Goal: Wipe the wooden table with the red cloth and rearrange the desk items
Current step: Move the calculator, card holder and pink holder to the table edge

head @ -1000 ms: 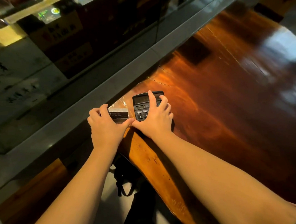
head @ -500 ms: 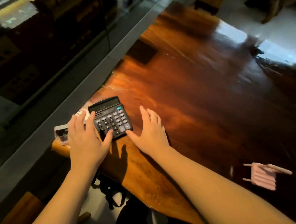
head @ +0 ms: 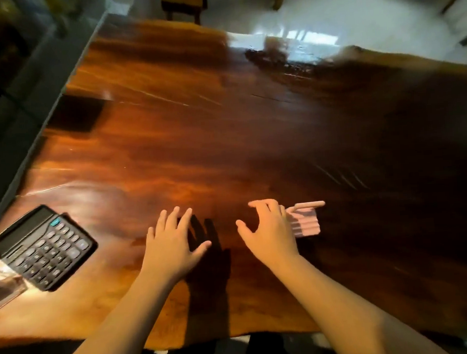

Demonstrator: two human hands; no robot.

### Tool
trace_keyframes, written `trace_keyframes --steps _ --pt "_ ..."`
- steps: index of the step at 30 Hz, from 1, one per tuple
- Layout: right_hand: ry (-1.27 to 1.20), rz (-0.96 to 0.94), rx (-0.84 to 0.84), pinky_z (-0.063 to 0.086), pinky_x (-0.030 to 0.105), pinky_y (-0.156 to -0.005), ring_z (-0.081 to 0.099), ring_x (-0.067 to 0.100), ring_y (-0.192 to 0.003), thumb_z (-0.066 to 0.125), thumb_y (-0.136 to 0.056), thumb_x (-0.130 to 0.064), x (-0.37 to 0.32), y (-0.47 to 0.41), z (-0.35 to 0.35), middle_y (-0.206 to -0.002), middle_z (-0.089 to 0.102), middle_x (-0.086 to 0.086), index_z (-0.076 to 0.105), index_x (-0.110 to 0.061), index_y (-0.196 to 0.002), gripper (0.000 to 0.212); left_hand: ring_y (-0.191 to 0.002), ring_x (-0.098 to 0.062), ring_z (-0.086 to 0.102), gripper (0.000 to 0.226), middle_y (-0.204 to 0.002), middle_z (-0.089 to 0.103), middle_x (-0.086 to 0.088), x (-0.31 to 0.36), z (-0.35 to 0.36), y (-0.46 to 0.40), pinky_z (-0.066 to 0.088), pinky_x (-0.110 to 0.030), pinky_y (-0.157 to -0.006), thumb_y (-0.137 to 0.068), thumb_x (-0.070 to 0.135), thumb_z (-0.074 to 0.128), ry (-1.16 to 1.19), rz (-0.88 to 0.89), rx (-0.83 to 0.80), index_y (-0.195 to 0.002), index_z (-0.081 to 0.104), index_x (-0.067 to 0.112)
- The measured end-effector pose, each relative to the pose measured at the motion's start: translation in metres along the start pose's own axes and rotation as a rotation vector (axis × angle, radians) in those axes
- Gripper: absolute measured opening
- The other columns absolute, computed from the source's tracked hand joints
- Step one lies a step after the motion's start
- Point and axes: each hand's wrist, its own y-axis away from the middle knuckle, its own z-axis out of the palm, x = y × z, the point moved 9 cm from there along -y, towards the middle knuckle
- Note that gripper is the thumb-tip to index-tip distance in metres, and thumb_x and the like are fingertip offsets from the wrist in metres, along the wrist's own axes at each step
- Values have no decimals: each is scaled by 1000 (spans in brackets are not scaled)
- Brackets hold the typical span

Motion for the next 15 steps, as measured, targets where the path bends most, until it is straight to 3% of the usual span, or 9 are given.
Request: trace_keyframes --steps 2,4,7,11,15 --pt "-30 63 77 44 22 -74 58 14 -105 67 -89 -53 30 9 -19 -108 60 -10 63 -34 -105 26 -154 -31 6 100 -167 16 -5 21 11 -9 22 -60 -117 -78 83 46 -31 19 -42 -158 16 30" --pt "-48 145 185 50 27 -71 59 16 -98 71 -86 -53 58 18 -36 -99 59 -8 58 -32 -90 25 -154 -33 2 106 -168 11 -5 36 20 -16 20 -61 -118 -74 88 41 -64 21 -80 -159 10 32" --pt "43 329 343 53 41 -86 53 26 -109 76 -77 -61 100 30 -56 -114 59 5 58 -19 -103 52 -153 -36 -1 114 -169 7 -7 48 32 -20 19 -61 -117 -68 95 33 -124 -11 -121 -159 5 32" --pt "17 480 327 50 52 -97 47 39 -127 85 -63 -66 130 29 -55 -140 46 19 42 -11 -127 95 -153 -36 -1 118 -169 6 -8 51 44 -20 20 -62 -116 -65 98 29 -176 -45 -160 -159 4 31" --pt "-63 480 235 55 50 -95 50 37 -129 88 -64 -59 140 17 -41 -145 47 18 25 -24 -135 101 -153 -35 -1 116 -169 3 -7 49 53 -17 20 -60 -117 -68 96 32 -186 -48 -198 -159 3 30"
